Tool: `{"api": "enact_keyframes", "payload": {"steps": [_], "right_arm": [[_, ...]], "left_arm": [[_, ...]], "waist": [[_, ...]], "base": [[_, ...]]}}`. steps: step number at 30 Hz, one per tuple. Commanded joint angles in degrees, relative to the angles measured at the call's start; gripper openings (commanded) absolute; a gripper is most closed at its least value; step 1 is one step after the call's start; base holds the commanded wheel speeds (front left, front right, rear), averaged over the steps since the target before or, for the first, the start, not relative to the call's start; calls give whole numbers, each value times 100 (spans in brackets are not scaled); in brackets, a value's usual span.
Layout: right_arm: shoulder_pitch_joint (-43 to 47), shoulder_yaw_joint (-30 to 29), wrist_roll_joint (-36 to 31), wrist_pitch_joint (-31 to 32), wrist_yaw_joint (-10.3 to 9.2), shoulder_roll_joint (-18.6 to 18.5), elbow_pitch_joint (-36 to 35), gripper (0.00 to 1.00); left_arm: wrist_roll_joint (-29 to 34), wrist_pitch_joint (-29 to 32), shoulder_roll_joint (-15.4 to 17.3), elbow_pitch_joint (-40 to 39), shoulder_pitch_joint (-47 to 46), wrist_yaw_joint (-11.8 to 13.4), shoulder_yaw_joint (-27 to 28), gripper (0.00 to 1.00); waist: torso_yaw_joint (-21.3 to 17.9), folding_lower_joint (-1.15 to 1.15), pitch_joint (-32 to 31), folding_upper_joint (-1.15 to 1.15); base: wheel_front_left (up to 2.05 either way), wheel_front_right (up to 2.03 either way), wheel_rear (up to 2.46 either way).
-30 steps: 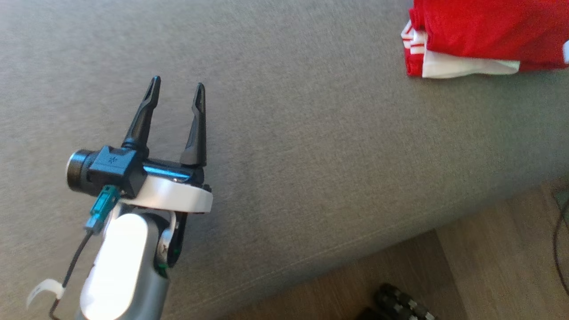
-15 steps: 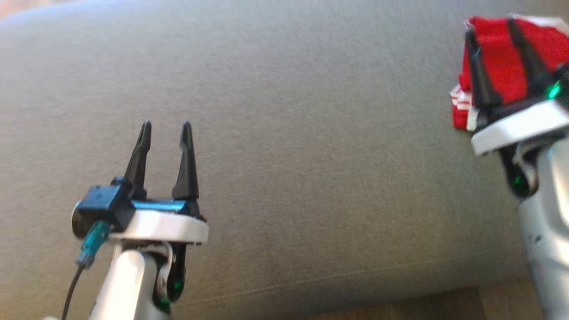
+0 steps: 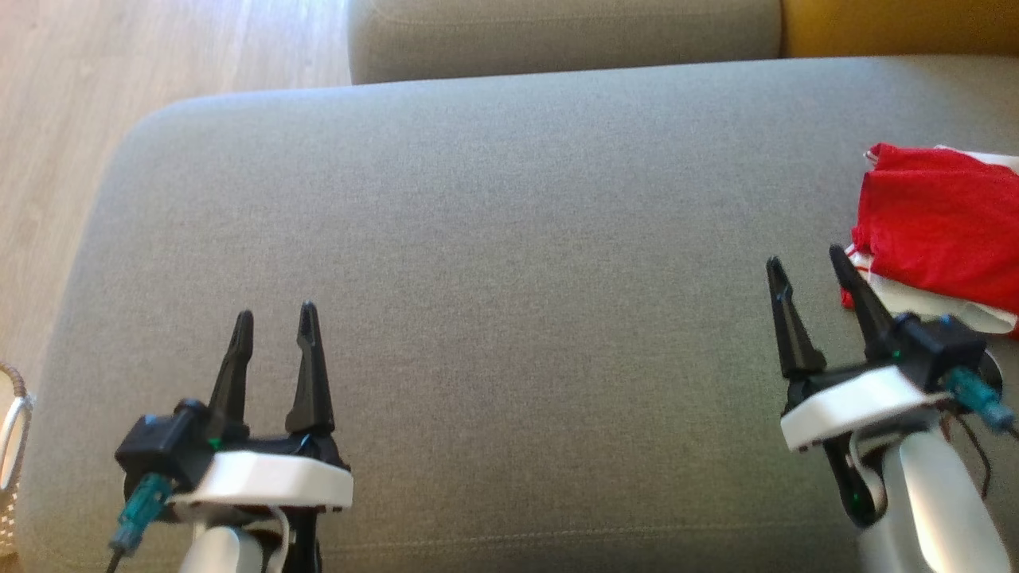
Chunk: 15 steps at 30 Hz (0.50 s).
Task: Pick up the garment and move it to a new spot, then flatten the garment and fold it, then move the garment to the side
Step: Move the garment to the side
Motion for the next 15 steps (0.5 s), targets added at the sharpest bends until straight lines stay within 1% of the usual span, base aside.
{"api": "enact_keyframes", "payload": {"steps": [1, 3, 6, 13, 15], "right_arm": [[-36, 77, -182, -37, -2, 49, -280, 100], [108, 24, -300, -37, -2, 61, -388, 100], [284, 36, -219, -37, -2, 65, -515, 100], [473, 82, -144, -37, -2, 66, -638, 100], [483, 75, -129, -37, -2, 67, -651, 100]], "left_arm": [[69, -29, 6, -150, -141, -15, 233, 100], [160, -29, 6, -87, -82, -28, 237, 100], [287, -29, 6, -33, -29, -24, 249, 100], [335, -29, 5, 3, 53, 75, 322, 100], [250, -29, 5, 14, 71, 59, 317, 100]], "waist": [[7, 1, -72, 0], [9, 1, -96, 0], [12, 1, -111, 0], [-27, 1, -145, 0], [-40, 1, -151, 0]], "base": [[0, 0, 0], [0, 0, 0], [0, 0, 0], [0, 0, 0], [0, 0, 0]]}}
